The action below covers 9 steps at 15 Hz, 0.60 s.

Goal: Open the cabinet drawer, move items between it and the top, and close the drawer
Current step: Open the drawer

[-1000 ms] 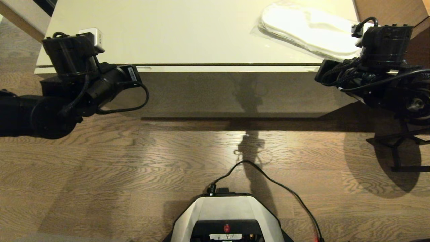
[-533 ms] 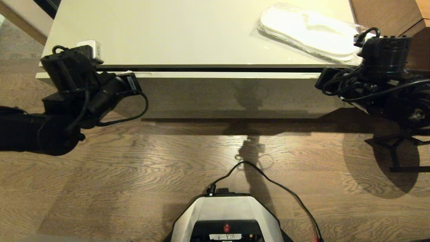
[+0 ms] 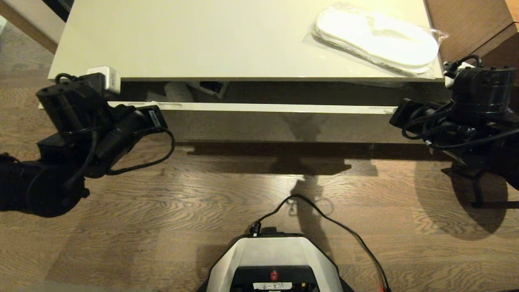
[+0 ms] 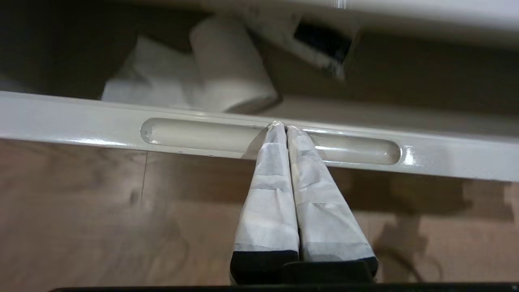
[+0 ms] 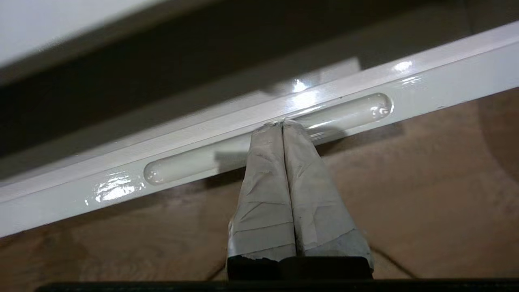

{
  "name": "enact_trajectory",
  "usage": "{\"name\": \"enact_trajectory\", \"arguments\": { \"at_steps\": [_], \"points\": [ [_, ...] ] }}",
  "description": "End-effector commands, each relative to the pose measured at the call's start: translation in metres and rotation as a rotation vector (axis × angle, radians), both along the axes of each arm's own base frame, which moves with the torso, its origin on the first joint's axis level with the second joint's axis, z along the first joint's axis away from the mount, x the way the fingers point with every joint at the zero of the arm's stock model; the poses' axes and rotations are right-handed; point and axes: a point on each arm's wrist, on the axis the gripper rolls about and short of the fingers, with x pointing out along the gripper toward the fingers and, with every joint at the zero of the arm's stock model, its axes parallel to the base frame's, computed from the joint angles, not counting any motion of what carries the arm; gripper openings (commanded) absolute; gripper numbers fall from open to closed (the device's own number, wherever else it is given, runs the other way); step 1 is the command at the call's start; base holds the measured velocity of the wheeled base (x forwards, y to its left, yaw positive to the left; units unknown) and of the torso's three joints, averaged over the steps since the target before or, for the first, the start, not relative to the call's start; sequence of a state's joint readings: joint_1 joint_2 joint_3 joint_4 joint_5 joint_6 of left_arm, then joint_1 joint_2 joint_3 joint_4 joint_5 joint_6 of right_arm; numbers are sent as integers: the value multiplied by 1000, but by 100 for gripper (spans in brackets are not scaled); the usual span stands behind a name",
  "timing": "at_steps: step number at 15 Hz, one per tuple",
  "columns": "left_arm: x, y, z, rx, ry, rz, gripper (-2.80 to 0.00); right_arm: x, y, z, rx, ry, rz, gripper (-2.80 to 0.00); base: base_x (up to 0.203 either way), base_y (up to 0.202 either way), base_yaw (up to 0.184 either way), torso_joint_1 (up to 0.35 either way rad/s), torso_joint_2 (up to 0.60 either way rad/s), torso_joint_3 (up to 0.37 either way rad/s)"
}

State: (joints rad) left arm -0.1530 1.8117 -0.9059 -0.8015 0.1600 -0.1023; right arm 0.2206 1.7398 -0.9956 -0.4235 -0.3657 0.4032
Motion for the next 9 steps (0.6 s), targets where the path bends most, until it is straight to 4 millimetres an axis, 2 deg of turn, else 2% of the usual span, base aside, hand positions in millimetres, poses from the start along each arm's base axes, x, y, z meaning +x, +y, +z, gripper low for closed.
{"name": "enact_trajectory", "arguments": {
  "at_steps": [1, 3, 6, 7, 9],
  "points": [
    [-34, 5, -20, 52, 333, 2, -280, -33, -7, -13, -26, 250, -8, -280, 0, 0, 0, 0, 0, 0],
    [-53, 8, -14, 54, 356, 1, -280, -49, -11, -8, -11, 264, -12, -280, 0, 0, 0, 0, 0, 0],
    [-89, 12, 2, 52, 379, -7, -280, -85, -19, 9, -2, 255, -14, -280, 0, 0, 0, 0, 0, 0],
    [-105, 14, 7, 45, 392, -17, -280, -100, -22, 15, 0, 252, -14, -280, 0, 0, 0, 0, 0, 0],
    [-156, 21, 23, 15, 396, -42, -280, -147, -33, 34, 14, 223, -16, -280, 0, 0, 0, 0, 0, 0]
  ]
}}
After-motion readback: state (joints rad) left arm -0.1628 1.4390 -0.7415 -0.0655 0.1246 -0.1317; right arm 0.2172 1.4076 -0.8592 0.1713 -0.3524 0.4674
